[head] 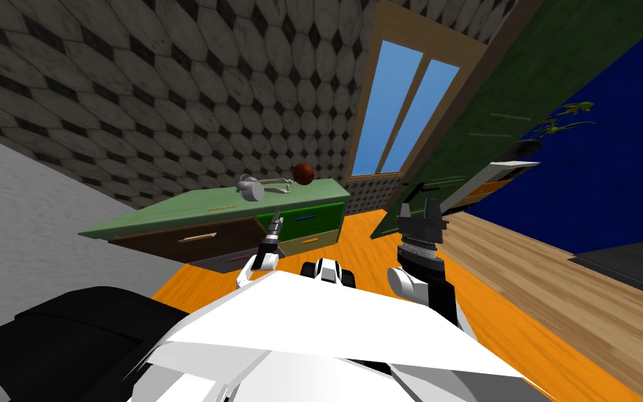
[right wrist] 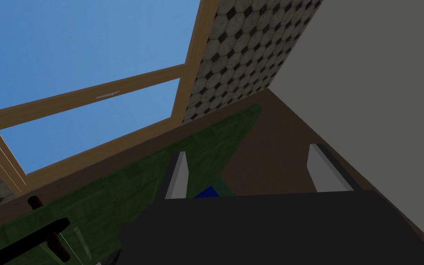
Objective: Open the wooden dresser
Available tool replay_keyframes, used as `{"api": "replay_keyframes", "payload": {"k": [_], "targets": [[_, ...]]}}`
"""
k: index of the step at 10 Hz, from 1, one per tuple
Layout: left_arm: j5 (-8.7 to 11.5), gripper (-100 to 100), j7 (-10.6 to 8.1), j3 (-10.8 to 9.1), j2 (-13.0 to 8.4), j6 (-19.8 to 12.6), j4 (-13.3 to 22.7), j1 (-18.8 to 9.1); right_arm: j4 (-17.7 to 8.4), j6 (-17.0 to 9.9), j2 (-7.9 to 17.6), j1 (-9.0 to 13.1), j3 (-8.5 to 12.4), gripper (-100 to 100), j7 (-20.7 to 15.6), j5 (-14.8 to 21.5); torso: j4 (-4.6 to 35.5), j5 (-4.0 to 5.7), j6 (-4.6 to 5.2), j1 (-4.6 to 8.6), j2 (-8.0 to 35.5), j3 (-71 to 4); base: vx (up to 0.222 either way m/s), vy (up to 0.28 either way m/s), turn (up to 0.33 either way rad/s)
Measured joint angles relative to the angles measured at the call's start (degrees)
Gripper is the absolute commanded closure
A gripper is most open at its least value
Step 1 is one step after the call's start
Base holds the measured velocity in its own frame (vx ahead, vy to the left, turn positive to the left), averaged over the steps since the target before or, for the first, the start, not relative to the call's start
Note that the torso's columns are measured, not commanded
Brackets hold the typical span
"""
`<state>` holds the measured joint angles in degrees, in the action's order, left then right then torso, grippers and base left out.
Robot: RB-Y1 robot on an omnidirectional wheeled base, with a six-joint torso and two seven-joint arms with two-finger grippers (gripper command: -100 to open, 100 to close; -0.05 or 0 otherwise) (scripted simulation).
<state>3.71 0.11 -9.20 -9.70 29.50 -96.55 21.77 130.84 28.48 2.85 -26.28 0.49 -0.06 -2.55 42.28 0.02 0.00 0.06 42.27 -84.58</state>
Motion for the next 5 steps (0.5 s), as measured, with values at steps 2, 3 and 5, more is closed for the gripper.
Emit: {"api": "replay_keyframes", "payload": {"k": [2, 3, 5], "targets": [[0.10, -100, 0.01, -0.36, -0.17, 0.48, 2.33, -0.42, 0.00, 0.00, 0.00, 0.01, 0.00, 0, 0.00, 0.00, 0.04, -0.05, 0.00, -0.18, 0.14, 0.08, 0.036, -0.069, 0.014], [0.07, -100, 0.10, -0.47, -0.01, 0.96, 3.77, -0.72, 0.00, 0.00, 0.01, 0.01, 0.00, 0, 0.00, 0.00, 0.04, -0.05, 0.00, -0.17, 0.11, 0.08, 0.060, -0.078, 0.041], [0.19, -100, 0.16, -0.95, 0.29, 1.62, 6.63, -1.05, 0.00, 0.00, 0.00, 0.00, 0.00, 0, 0.00, 0.00, -0.01, 0.01, 0.00, 0.05, -0.01, -0.01, 0.066, -0.122, 0.038]]}}
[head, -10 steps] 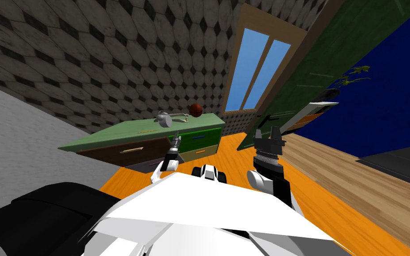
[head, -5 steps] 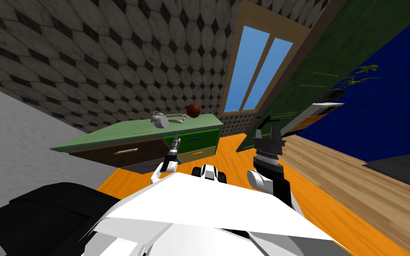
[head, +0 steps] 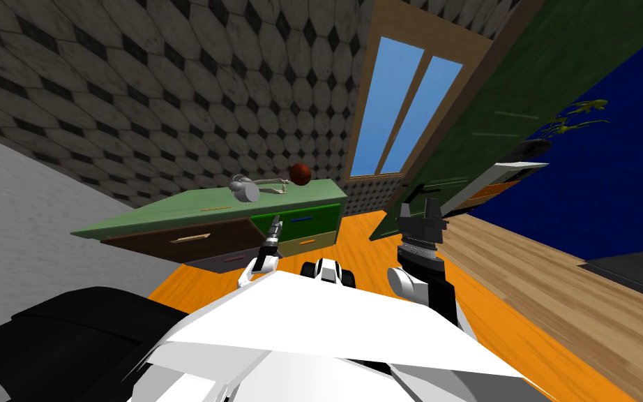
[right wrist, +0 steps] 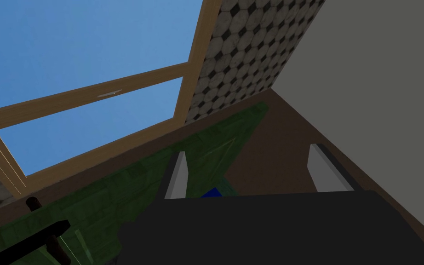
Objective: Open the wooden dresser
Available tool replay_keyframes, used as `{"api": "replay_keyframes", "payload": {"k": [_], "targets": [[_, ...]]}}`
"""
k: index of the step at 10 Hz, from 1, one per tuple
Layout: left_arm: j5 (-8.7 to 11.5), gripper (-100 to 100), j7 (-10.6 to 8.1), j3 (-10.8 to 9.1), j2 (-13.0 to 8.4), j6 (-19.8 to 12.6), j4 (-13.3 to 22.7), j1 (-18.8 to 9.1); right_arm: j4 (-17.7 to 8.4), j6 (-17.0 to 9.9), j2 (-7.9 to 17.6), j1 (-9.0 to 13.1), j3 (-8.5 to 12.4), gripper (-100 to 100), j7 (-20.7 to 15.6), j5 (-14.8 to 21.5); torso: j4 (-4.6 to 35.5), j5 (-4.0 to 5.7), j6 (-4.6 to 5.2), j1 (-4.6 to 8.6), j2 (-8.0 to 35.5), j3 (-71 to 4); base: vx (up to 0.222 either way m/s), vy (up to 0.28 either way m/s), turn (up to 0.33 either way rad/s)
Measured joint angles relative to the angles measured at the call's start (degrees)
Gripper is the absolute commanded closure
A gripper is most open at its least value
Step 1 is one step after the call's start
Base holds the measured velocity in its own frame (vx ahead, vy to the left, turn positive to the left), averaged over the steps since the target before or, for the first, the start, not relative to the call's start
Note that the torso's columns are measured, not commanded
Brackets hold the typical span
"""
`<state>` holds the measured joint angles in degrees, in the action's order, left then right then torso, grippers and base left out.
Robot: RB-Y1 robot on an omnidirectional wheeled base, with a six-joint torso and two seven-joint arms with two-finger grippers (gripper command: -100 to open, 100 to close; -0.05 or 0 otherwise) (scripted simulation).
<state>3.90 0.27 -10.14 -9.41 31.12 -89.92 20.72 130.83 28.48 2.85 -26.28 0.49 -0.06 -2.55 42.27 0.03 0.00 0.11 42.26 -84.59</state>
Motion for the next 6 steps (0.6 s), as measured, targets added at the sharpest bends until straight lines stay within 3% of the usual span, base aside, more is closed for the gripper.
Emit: {"api": "replay_keyframes", "payload": {"k": [3, 6], "targets": [[0.26, -100, -0.21, -0.82, 1.44, 1.38, 5.38, -0.77, 0.00, 0.00, 0.00, -0.01, 0.00, 0, 0.00, 0.00, -0.01, -0.04, 0.00, -0.14, -0.01, -0.01, 0.089, -0.115, 0.034], [0.29, -100, 0.12, -1.30, 5.47, 1.92, 8.51, -1.07, 0.00, 0.00, 0.00, 0.00, 0.00, 0, 0.00, 0.00, 0.04, -0.06, -0.01, -0.20, 0.14, 0.09, 0.056, -0.079, 0.026]]}}
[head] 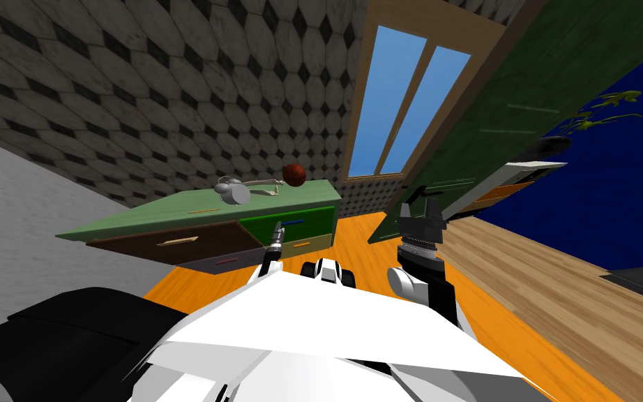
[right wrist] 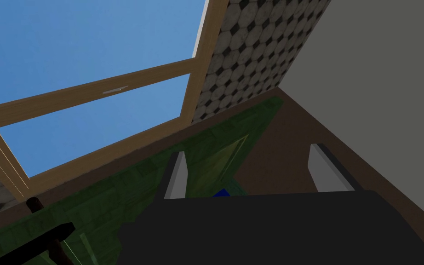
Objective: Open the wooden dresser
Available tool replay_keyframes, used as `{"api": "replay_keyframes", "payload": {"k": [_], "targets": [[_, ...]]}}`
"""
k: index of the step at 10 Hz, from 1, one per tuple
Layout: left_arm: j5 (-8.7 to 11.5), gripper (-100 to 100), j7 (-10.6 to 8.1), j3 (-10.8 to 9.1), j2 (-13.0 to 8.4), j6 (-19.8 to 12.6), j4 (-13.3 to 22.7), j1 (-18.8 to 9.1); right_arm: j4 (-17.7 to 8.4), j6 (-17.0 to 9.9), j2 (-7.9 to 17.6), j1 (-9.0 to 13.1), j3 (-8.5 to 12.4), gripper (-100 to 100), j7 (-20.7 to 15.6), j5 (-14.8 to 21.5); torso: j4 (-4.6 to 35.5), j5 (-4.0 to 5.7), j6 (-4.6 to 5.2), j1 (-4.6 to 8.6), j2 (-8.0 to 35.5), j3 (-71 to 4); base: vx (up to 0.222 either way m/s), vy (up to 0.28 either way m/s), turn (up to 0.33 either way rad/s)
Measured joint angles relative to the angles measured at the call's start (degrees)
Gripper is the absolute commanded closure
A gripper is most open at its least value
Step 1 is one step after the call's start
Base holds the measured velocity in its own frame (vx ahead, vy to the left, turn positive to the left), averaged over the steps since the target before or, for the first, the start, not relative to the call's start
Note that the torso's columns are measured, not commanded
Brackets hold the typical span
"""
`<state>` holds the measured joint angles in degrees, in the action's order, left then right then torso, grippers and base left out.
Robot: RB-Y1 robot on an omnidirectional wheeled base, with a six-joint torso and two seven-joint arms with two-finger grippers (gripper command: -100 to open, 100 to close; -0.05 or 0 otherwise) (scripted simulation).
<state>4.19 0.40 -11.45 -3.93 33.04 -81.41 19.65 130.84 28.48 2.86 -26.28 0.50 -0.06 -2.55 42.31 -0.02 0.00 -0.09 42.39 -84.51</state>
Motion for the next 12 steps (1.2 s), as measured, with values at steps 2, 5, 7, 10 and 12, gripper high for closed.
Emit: {"api": "replay_keyframes", "payload": {"k": [2, 5, 7, 10, 12], "targets": [[0.03, -100, 0.11, -0.28, 3.33, 0.68, 2.37, -0.51, 0.00, 0.00, 0.00, 0.00, 0.00, 0, 0.00, 0.00, -0.01, 0.02, 0.01, 0.05, -0.06, -0.03, 0.030, -0.056, 0.011], [0.14, -100, 0.07, -0.54, 4.56, 0.16, 2.22, -0.77, 0.00, 0.00, 0.01, 0.00, 0.01, 0, 0.00, 0.00, -0.05, -0.01, 0.01, -0.06, -0.23, -0.12, 0.052, -0.001, -0.007], [0.23, 100, 0.04, -0.75, 4.37, -0.79, 1.61, -0.99, 0.00, 0.00, 0.01, 0.00, 0.01, 0, 0.00, 0.00, -0.03, 0.02, 0.00, 0.09, -0.09, -0.06, -0.006, -0.004, 0.008], [0.23, 100, -0.14, -0.67, 4.16, 0.35, 1.37, -1.07, -0.01, 0.00, 0.00, 0.02, 0.00, 0, 0.00, 0.00, -0.27, -0.24, 0.05, 0.02, -0.14, -0.04, -0.106, -0.047, 0.015], [0.14, 100, -0.23, -0.38, 4.23, -0.38, 0.34, -0.42, -0.01, -0.01, 0.00, 0.03, 0.00, 0, 0.00, 0.00, -0.18, -0.16, 0.03, -0.04, -0.15, -0.04, -0.186, -0.063, 0.004]]}}
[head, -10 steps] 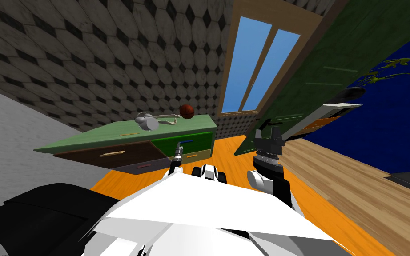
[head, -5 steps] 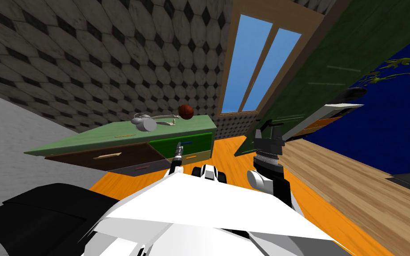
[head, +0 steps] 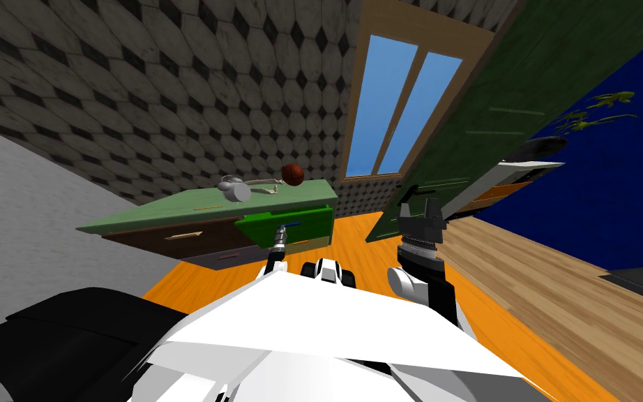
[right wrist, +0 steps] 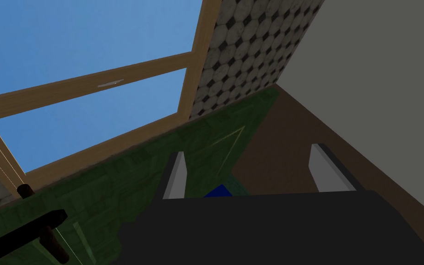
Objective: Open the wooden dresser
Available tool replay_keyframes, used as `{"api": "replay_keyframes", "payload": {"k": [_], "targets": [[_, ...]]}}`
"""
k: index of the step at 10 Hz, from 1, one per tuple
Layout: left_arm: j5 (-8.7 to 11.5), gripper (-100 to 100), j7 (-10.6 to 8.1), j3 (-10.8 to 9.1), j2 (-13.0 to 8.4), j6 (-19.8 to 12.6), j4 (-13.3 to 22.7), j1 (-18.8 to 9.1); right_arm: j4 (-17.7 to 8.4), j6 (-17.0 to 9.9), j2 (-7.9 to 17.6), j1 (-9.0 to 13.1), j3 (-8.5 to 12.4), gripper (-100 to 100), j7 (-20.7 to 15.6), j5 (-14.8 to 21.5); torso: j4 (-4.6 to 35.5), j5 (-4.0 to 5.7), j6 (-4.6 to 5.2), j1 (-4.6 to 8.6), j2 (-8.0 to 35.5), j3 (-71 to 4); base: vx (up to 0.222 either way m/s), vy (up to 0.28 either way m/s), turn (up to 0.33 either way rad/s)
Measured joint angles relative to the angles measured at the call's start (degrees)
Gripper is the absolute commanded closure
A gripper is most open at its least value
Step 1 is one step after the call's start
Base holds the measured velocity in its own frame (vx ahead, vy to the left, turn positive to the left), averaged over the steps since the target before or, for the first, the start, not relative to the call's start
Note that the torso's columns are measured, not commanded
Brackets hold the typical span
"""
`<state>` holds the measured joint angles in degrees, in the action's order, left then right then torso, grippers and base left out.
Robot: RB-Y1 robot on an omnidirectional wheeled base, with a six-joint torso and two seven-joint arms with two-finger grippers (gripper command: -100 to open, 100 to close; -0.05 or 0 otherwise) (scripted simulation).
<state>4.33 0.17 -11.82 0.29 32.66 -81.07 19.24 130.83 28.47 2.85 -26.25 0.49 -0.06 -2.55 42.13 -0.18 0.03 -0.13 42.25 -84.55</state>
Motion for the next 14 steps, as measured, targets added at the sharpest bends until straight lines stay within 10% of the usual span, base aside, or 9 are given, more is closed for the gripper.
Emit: {"api": "replay_keyframes", "payload": {"k": [6, 7, 14], "targets": [[-0.24, 100, -0.16, 0.66, 0.08, -1.00, -1.63, 1.46, 0.00, 0.00, 0.00, 0.00, 0.00, 0, 0.00, 0.00, -0.06, -0.03, 0.07, 0.07, -0.10, -0.05, -0.143, -0.062, 0.015], [-0.25, -100, -0.14, 0.68, 0.14, -1.05, -1.56, 1.62, 0.00, 0.00, 0.00, -0.02, 0.00, 0, 0.00, 0.00, 0.02, 0.09, 0.06, -0.05, -0.42, -0.26, 0.001, -0.067, 0.087], [2.99, -100, -7.08, 0.92, -9.69, -7.24, -12.01, 7.64, 0.01, 0.01, 0.00, -0.03, 0.01, 0, 0.00, 0.00, 0.20, 0.18, -0.03, 0.15, 0.17, 0.06, 0.057, -0.091, 0.079]]}}
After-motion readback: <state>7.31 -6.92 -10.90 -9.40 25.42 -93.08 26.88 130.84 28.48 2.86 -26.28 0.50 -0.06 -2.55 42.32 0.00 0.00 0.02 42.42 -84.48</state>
